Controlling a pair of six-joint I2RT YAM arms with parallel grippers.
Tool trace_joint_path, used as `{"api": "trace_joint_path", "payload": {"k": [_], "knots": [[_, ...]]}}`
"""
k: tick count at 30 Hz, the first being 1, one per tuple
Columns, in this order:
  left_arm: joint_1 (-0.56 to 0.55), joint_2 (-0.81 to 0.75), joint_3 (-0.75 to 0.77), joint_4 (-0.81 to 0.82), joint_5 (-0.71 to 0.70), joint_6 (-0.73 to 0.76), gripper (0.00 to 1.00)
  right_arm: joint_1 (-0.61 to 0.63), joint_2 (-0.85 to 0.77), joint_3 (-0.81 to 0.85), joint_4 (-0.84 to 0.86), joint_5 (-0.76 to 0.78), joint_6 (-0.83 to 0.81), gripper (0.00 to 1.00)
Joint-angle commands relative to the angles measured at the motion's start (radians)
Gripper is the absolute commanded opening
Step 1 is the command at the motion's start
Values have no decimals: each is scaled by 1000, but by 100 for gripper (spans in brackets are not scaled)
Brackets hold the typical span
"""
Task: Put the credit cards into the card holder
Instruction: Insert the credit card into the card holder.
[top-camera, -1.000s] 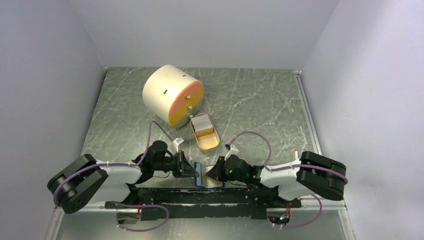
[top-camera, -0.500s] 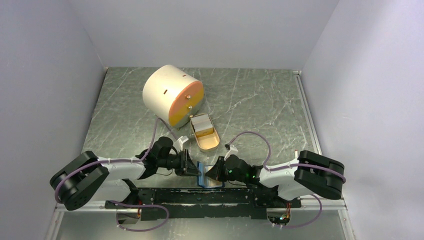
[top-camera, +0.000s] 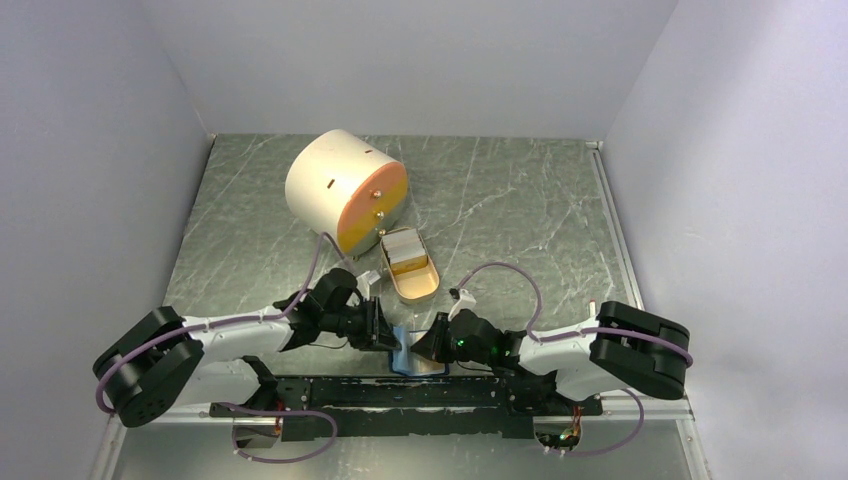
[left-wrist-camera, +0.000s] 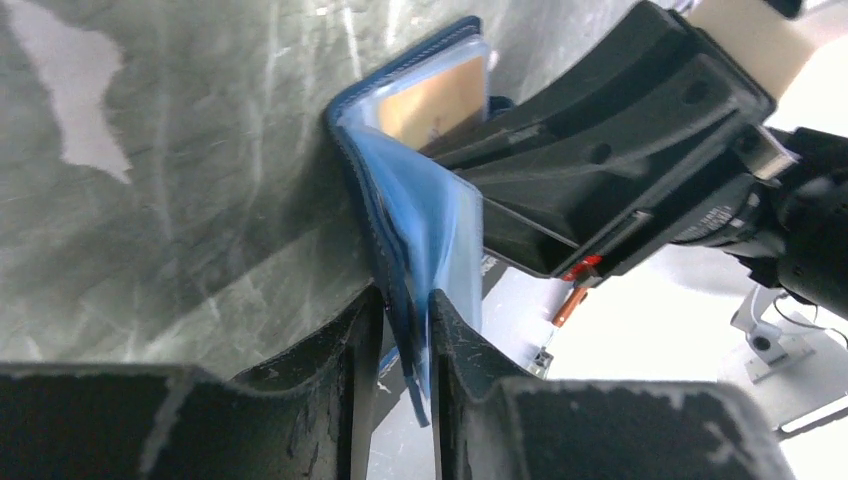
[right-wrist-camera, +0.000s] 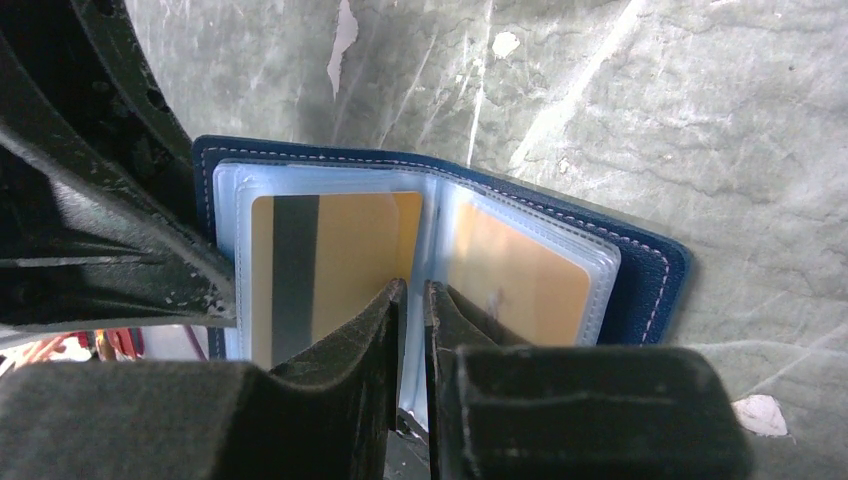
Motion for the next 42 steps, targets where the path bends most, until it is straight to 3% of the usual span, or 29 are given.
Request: {"api": "trace_joint_path", "payload": {"k": [1, 8, 16, 21, 26, 34, 42], "knots": [[-8, -2, 29, -110, -71, 28, 29, 15, 4, 19, -49, 20, -23, 17], [-13, 5, 33, -94, -60, 27, 30, 23, 12, 33, -61, 29, -28, 18], [-14, 43, 9, 105, 45, -17, 28, 34, 45, 47, -47, 25, -36, 18], [-20, 49, 7, 133, 46, -20, 12, 43, 63, 67, -58, 29, -52, 18], [-22, 55, 20, 97, 31, -7, 9, 43, 24, 87, -139, 56, -87, 22], [-22, 31, 44, -56, -23, 10, 9, 54, -176, 196, -520, 111, -171, 25], [-22, 23, 94, -131, -37, 39, 9, 53, -213, 117, -516, 165, -149, 17]]}}
